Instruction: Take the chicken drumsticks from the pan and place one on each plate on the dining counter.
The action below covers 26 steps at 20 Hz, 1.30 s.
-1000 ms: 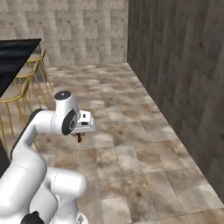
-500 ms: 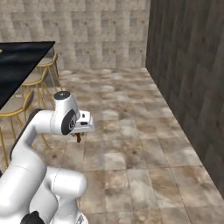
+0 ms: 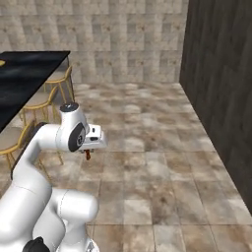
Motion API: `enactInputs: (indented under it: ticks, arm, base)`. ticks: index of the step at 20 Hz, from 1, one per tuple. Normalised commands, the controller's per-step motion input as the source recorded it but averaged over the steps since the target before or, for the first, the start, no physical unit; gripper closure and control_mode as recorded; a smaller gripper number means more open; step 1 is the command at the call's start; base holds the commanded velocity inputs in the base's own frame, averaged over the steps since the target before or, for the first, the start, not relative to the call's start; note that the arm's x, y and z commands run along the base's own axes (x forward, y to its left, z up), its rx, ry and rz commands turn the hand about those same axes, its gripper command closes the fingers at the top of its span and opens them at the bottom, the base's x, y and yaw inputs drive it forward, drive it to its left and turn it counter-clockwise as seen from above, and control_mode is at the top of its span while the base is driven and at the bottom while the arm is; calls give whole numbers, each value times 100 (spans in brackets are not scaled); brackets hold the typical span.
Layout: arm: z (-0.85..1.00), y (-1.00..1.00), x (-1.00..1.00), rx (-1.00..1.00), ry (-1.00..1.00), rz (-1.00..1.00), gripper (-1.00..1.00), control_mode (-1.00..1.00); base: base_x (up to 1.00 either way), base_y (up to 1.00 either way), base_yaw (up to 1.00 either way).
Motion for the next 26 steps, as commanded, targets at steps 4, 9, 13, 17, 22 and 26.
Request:
enactInputs:
  ticks: [4, 9, 13, 17, 22, 26]
  arm:
    - [0, 0, 0, 0, 0, 0, 100, 100]
    - [0, 0, 0, 0, 0, 0, 100, 100]
    - [0, 0, 0, 0, 0, 0, 100, 100]
    - [0, 0, 0, 0, 0, 0, 100, 100]
    - [0, 0, 0, 0, 0, 0, 100, 100]
    - [0, 0, 0, 0, 0, 0, 100, 100]
  base:
    - [100, -7, 13]
    - [100, -12, 4]
    - [100, -10, 0]
    - [100, -10, 0]
    - [100, -7, 0]
    - [100, -7, 0]
